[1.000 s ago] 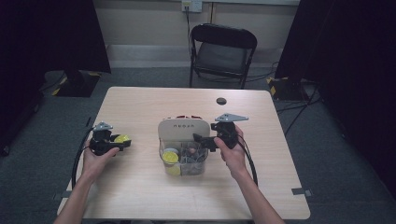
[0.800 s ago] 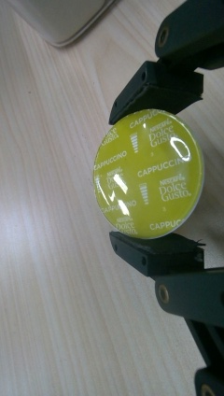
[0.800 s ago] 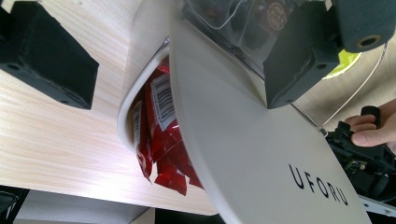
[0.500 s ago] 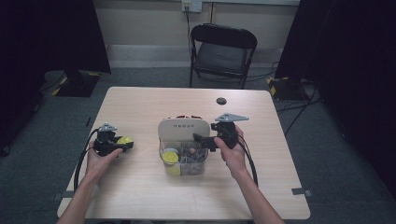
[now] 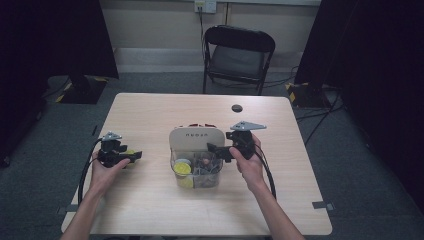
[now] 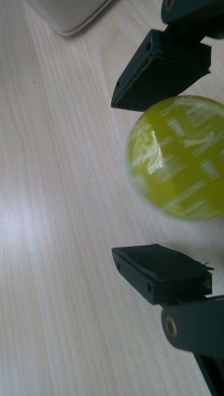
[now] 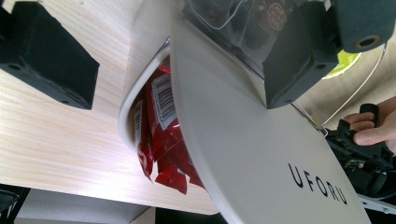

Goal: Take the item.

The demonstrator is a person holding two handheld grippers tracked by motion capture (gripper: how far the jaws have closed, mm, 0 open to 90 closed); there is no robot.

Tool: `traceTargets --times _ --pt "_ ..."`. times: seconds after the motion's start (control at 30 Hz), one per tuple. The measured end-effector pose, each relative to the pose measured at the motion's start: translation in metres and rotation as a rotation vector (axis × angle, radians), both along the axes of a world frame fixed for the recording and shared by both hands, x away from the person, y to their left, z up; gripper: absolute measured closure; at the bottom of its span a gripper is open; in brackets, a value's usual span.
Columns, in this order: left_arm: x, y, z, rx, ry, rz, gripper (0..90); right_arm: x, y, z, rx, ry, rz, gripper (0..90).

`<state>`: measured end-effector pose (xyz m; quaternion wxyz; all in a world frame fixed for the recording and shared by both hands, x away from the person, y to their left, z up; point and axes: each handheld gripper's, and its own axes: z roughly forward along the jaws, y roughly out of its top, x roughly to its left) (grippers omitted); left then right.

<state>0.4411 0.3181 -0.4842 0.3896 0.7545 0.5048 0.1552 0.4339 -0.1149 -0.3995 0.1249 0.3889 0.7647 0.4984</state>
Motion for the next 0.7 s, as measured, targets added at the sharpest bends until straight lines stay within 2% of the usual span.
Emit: traceTargets --times 0.17,0.27,0.4,0.5,0.53,0.6,0.63,0.7 --pt "-0.007 0.003 0.0 0.0 -0.011 0.01 20.0 -0.001 0.0 0.0 0.001 0.0 0.0 11.1" --pt "-0.012 0.003 0.004 -0.007 -0.019 0.0 19.3 -0.001 -0.001 0.001 0.0 -0.001 0.002 11.2" --pt "-0.019 0.002 0.004 0.023 -0.02 -0.025 19.3 -0.001 -0.001 0.001 0.0 -0.001 -0.001 11.5" --pt "-0.022 0.002 0.002 0.034 -0.013 -0.022 19.9 -0.001 -0.001 0.001 0.003 0.0 -0.001 11.6" --pt "-0.023 0.002 0.002 0.046 -0.004 -0.03 19.9 -0.001 -0.001 0.001 0.003 0.001 -0.002 11.6" --pt "-0.026 0.001 0.002 0.044 0.008 -0.043 19.9 -0.001 -0.001 0.002 -0.004 -0.005 0.0 12.4" --pt "-0.028 0.001 0.003 0.06 0.006 -0.051 19.9 -0.002 -0.001 0.002 -0.004 -0.007 -0.002 12.4" --pt "-0.032 0.0 0.003 0.067 0.008 -0.044 19.8 -0.002 -0.002 0.003 -0.004 -0.009 -0.004 12.1"
